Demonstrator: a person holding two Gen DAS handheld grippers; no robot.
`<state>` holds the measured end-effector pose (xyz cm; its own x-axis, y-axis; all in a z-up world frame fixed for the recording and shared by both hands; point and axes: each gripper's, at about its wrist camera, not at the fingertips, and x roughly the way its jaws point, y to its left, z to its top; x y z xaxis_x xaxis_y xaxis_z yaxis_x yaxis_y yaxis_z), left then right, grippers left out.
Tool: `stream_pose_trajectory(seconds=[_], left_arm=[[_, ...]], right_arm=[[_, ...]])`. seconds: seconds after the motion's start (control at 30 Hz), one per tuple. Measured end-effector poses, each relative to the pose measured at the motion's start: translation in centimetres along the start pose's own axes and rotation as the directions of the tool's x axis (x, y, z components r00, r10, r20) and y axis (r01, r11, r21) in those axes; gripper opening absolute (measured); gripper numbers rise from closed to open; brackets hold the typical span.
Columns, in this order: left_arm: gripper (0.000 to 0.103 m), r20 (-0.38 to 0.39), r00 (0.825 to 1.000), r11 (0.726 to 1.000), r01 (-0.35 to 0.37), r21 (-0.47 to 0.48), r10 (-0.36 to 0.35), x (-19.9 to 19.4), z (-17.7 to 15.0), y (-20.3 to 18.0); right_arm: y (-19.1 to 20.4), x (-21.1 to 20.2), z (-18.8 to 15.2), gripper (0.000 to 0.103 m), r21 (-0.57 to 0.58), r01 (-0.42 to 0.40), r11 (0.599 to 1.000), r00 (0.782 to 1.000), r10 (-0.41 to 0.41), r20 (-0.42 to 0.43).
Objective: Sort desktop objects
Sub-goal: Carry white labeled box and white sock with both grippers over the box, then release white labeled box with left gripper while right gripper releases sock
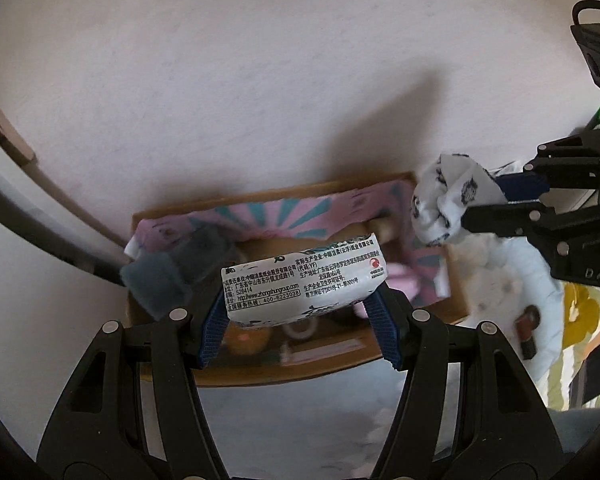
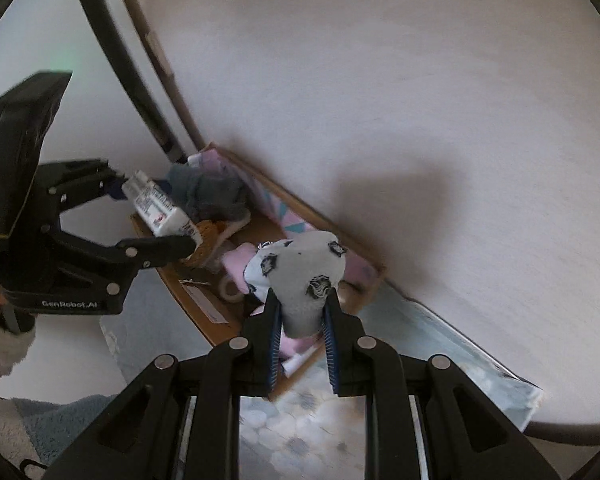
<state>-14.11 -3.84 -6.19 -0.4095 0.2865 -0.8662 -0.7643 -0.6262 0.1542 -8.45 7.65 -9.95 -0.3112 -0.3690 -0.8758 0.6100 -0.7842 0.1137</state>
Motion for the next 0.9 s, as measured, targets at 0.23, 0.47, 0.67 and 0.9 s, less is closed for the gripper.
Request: stream_pose_trajectory(seconds=[0.23,0.47,0.67,0.9], left_arm=[[0.059,-0.048,0.999,1.0,0.0,-0.006,0.0,2.7,-0.8,3.4],[0.059,-0.096,0.995,1.0,0.019,-0.017,-0.021,5.4,-1.3,5.6],[0.059,-0.11,0.993,1.0,0.03,-0.008,-0.03,6.7,-1.4,5.6],[0.069,-0.069,0.997,1.0,0.021,0.015,-0.02,6.3,-1.1,5.1]], right_arm=[[2.2,5.2,1.9,0.018,-0.007,-0.025,1.0,0.996,0.025,-0.081],[2.9,8.3,2.9,0.018,0.013,-0.037,0.999,0.991,0.039,-0.131],[2.9,9.9,2.8,0.018,0.032,-0.042,0.999,0.985,0.047,-0.163],[2.7,10.0,3.0,0.023,0.033,-0.057,0.998,0.984,0.062,-0.17]])
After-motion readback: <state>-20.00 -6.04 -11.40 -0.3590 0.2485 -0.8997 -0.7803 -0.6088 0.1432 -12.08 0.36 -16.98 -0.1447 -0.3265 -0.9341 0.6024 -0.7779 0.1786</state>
